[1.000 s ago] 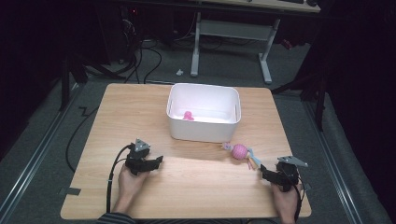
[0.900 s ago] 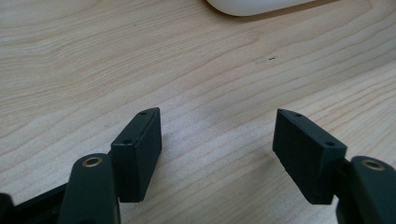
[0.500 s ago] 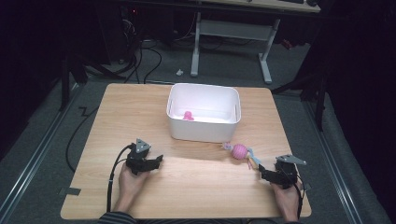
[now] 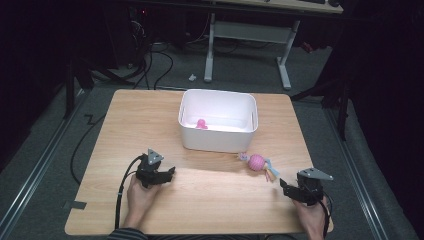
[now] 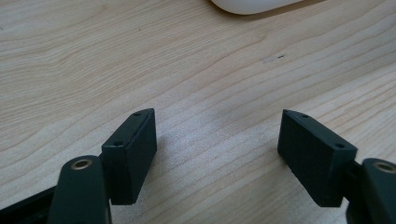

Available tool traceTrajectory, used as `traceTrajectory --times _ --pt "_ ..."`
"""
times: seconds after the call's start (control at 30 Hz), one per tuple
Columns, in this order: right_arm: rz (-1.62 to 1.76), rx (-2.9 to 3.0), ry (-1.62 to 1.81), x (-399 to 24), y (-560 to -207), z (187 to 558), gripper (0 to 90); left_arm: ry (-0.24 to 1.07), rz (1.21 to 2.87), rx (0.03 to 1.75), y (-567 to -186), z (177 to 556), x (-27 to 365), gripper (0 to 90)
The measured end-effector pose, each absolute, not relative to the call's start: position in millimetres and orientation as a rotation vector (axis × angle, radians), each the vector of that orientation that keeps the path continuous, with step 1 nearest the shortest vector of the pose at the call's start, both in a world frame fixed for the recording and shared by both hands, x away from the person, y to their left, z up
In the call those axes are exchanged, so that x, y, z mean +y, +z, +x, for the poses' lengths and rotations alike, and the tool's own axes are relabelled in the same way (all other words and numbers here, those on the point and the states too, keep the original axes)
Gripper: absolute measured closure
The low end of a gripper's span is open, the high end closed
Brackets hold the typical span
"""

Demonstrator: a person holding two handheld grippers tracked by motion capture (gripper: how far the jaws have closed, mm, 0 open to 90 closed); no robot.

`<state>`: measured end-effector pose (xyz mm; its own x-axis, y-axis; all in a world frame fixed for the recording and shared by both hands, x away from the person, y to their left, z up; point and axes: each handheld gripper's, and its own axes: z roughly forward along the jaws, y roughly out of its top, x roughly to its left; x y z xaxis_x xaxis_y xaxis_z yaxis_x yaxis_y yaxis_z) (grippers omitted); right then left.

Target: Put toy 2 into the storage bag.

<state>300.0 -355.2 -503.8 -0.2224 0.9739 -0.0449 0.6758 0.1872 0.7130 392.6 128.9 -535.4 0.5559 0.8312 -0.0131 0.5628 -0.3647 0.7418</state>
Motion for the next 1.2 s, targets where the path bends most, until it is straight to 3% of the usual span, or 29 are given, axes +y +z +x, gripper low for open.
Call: traceTrajectory --times 0.43,1.2 --pt "1.428 2.021 0.893 -336 -481 292 30.1 0.479 2.072 1.116 -536 393 129 28.3" --pt "1.313 2.210 0.828 -284 -472 357 24.6 0.477 2.070 1.117 -536 393 129 28.1"
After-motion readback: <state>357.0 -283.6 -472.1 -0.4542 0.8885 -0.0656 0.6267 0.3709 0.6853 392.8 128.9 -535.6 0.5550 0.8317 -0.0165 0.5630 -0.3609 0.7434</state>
